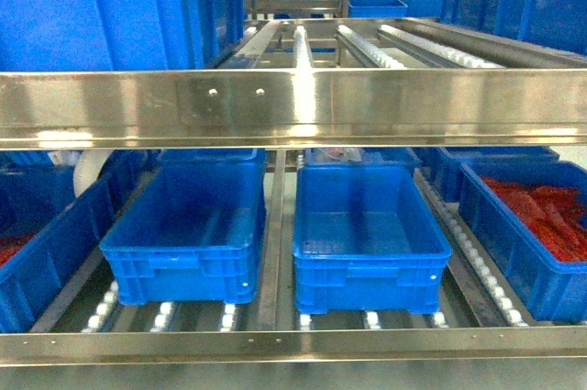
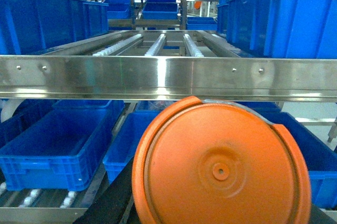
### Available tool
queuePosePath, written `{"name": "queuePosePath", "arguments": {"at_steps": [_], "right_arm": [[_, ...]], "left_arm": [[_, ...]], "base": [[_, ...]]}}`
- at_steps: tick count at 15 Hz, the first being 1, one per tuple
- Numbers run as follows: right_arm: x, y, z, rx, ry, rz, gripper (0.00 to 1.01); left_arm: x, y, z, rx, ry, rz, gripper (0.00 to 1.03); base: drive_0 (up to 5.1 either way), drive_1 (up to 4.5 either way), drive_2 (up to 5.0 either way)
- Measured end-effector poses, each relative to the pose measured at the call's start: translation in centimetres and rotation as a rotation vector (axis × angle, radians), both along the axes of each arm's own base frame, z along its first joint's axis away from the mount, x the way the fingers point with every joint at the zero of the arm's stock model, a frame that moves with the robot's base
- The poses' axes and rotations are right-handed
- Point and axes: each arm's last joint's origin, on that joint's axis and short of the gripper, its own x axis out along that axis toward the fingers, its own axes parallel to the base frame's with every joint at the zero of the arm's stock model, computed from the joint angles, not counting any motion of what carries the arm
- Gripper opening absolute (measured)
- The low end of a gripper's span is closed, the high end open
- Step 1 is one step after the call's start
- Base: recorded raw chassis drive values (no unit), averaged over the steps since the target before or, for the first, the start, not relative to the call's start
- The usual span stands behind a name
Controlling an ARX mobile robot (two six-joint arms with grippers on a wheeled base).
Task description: Sort blue parts and orange caps into right shelf containers
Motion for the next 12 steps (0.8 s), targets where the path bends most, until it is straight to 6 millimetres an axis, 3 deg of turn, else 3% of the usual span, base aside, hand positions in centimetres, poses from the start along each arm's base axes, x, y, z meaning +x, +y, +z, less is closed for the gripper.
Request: {"name": "queuePosePath", "arguments": {"at_steps": [1,12], "right_arm": [[0.00,0.00,0.00,0.000,0.000,0.000,0.44],[0.00,0.01,0.00,0.000,0.000,0.003,0.44]], "left_arm": [[0.00,0.00,0.00,0.000,0.000,-0.002,0.44],[0.00,0.00,0.00,0.000,0.000,0.000,0.44]], "base": [[-4.9,2.45,2.5],[0.0,0.00,0.0]]}}
